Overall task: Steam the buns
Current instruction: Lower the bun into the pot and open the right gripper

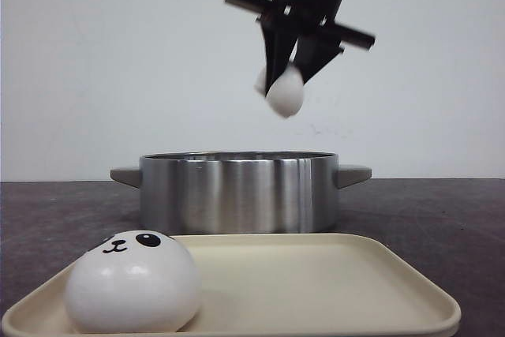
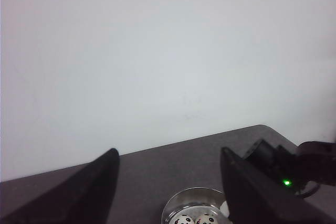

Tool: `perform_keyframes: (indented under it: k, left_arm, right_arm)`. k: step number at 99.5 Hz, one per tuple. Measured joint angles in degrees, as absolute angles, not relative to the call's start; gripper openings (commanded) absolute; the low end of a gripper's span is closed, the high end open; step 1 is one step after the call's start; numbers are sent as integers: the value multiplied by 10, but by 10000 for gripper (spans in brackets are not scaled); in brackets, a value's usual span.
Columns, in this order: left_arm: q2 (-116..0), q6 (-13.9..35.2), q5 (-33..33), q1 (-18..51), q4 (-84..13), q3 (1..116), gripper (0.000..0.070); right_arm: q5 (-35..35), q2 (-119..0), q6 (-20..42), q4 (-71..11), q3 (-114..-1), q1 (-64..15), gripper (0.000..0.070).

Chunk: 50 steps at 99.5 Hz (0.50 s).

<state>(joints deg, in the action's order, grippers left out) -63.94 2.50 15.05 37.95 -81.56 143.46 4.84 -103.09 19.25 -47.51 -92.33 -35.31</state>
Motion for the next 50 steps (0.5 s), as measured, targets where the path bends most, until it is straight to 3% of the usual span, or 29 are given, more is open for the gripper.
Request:
perform_keyframes:
  k: [50]
  left_arm:
    - [-639, 25, 150, 380, -816, 1425, 343]
  right_arm:
    - [58, -1119, 192, -509, -923, -354, 3]
